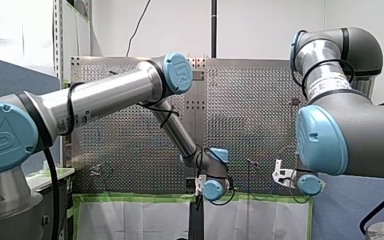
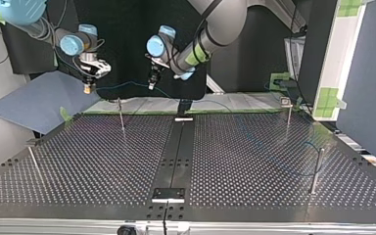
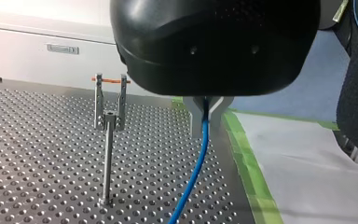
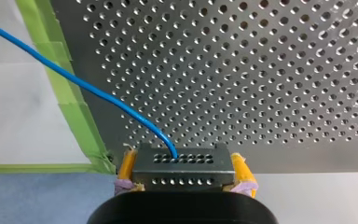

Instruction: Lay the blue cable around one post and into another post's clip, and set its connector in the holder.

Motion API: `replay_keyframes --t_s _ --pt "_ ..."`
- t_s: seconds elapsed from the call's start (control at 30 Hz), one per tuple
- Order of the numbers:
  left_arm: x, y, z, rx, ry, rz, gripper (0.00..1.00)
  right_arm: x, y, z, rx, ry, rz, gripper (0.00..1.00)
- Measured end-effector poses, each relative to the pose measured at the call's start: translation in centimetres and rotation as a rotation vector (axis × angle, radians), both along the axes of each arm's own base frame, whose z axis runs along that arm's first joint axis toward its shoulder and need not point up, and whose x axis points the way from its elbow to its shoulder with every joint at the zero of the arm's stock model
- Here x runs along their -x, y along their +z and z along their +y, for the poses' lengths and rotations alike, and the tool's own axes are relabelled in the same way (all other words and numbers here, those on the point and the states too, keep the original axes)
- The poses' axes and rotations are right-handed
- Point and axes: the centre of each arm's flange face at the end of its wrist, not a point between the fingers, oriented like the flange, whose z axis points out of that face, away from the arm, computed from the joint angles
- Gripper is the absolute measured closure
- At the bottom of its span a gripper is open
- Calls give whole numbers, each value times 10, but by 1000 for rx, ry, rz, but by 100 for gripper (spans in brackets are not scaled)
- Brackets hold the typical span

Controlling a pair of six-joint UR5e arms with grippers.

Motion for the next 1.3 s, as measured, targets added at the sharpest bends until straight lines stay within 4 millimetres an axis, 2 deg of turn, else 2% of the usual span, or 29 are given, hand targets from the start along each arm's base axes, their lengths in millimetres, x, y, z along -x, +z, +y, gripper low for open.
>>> replay_keyframes --t_s 0.57,0.67,1.0,1.3 --pt "-2 8 -8 15 -7 -13 100 6 13 -23 8 -10 -4 100" --pt "-4 10 -11 20 -10 -18 100 8 21 -29 17 -15 -8 100" --pt "-3 26 -25 42 -26 -37 100 18 68 -47 78 -39 -75 100" --pt "-2 35 -32 49 -33 -41 100 27 75 -50 84 -53 -88 100"
